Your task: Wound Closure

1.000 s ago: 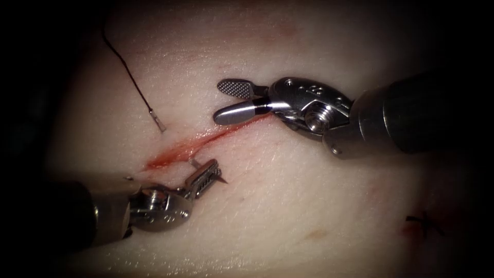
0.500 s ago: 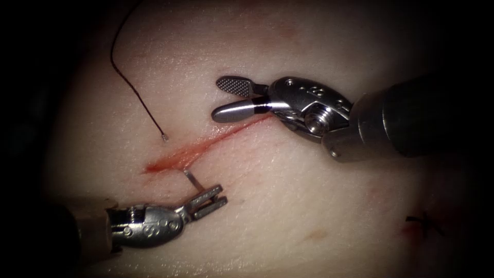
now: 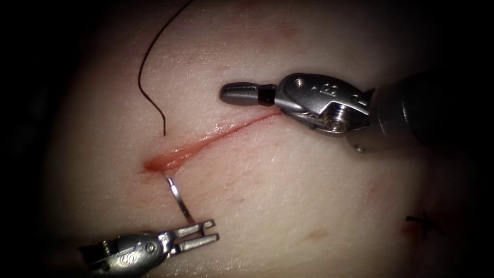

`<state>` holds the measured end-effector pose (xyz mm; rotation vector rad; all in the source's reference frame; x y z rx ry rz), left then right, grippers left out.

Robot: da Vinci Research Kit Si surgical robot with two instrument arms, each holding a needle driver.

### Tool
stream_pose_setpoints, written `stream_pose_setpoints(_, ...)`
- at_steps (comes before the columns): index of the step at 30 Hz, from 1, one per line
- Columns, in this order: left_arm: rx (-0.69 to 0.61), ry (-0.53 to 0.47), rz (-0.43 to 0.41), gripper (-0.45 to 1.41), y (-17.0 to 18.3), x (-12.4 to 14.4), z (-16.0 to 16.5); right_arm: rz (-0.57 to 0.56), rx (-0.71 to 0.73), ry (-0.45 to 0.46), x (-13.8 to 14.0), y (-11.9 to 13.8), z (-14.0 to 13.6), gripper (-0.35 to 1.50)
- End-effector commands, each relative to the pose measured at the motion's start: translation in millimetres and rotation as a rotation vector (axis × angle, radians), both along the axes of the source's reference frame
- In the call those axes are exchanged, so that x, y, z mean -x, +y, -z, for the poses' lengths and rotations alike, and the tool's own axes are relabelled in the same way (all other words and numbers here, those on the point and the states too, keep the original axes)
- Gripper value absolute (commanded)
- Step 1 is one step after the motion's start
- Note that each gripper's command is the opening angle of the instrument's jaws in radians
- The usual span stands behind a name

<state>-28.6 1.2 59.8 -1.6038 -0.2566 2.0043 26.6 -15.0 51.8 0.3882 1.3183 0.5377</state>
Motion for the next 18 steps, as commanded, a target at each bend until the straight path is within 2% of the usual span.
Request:
stream_pose_setpoints(1, -0.014, -0.01, -0.005, -0.45, -0.9, 0.7, -0.1, 0.017, -0.002, 0.001, -0.3, -1.2, -0.3, -0.35)
stream_pose_setpoints(10, -0.129, -0.146, -0.048, -0.45, -2.2, 0.8, 2.8, 0.094, -0.173, -0.015, -0.4, -4.3, -0.7, -0.35)
stream_pose_setpoints(13, -0.127, -0.183, -0.086, -0.45, -2.7, 1.1, 4.0, 0.097, -0.274, 0.0, -0.5, -4.9, -1.0, -0.35)
stream_pose_setpoints(16, -0.127, -0.18, -0.083, -0.45, -2.8, 1.1, 4.4, 0.092, -0.314, 0.001, -0.5, -5.0, -1.0, -0.35)
stream_pose_setpoints(18, -0.047, -0.15, -0.081, -0.45, -2.8, 1.1, 4.8, 0.081, -0.377, -0.001, -0.6, -5.1, -0.9, -0.35)
